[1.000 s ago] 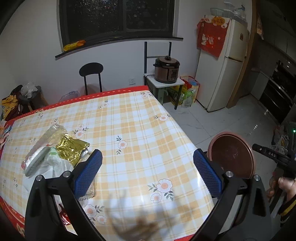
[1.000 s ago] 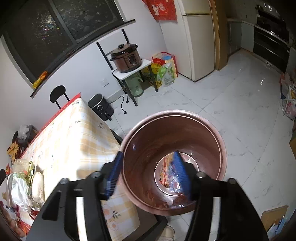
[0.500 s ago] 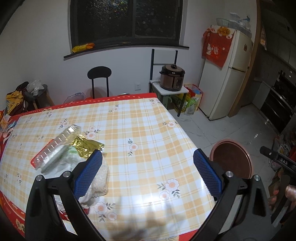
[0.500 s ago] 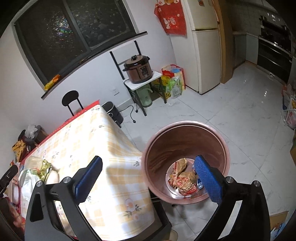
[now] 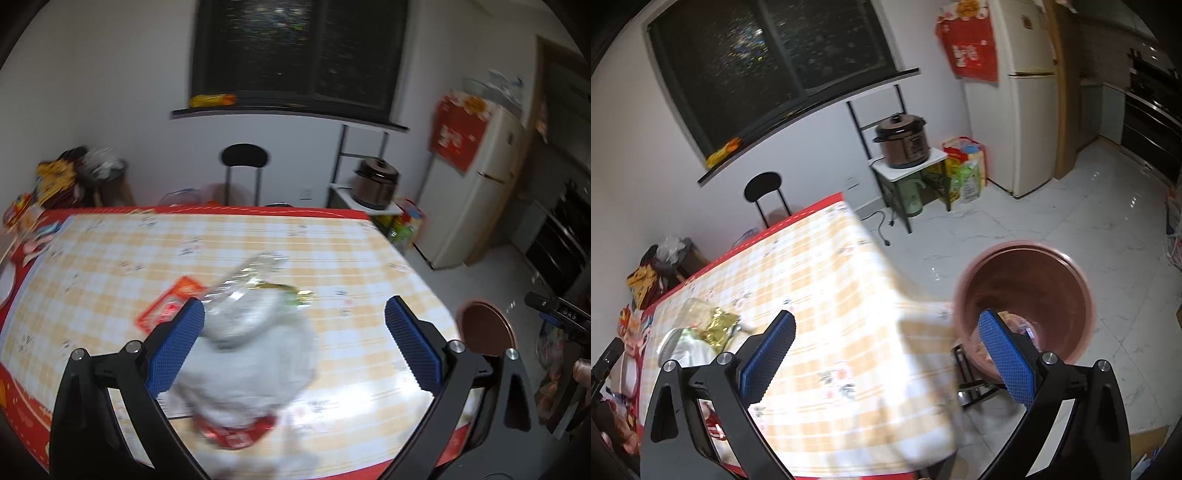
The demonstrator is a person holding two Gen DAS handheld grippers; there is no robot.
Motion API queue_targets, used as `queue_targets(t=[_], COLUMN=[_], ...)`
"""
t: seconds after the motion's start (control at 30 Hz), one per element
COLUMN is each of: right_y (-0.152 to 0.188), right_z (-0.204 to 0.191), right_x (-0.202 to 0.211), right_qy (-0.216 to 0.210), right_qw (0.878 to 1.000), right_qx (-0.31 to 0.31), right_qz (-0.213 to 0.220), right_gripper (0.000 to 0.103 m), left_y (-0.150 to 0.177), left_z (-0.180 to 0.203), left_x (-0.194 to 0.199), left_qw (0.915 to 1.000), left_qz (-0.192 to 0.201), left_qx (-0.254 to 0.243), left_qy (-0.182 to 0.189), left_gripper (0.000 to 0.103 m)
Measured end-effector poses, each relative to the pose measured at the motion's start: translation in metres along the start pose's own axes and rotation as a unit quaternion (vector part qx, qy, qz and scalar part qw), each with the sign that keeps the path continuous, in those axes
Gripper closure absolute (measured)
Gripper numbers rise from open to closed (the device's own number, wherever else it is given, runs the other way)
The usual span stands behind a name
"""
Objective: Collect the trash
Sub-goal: 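Grasp the clear plastic tray with the right tool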
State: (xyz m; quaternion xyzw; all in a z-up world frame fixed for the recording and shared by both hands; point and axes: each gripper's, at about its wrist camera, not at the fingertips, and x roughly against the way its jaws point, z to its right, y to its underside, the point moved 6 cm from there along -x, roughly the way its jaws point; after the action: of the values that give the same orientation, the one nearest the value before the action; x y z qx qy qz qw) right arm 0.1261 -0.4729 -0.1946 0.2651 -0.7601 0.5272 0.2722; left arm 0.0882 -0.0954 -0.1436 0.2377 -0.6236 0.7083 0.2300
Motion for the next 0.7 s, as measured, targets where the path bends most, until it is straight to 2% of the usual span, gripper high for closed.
queue_targets(t=[0.2, 0.37, 0.57, 0.7], right_y=[0.011, 0.019, 0.036, 0.042], right_z=[-0.079, -0.156, -0.26, -0.306], right_x=[-0.015, -0.032, -0.067, -0.095], right_qy=[-0.029, -0.065, -0.1, -0.102], right_qw=[0.999, 0.995, 0.986, 0.982], right_qx=[0.031, 0.058, 0.075, 0.08], right_qz=[-0.027, -0.053, -0.106, -0.135], right_gripper=[0.005, 0.005, 0.005, 0.008], left_y=[0.01, 0.018, 0.019, 0.022], left_z=[-0.102, -0.171, -0.215, -0.236], left_x=[0.003, -0.005, -0.016, -0.027], left_qw=[0.9983, 0.9951, 0.9952, 0.9948], left_qz=[-0.006, -0.019, -0.022, -0.032], left_qx=[0.047, 0.088, 0.093, 0.097], left_qy=[-0.035, -0.039, -0.021, -0.01], left_gripper=[0.008, 0.018, 0.021, 0.026])
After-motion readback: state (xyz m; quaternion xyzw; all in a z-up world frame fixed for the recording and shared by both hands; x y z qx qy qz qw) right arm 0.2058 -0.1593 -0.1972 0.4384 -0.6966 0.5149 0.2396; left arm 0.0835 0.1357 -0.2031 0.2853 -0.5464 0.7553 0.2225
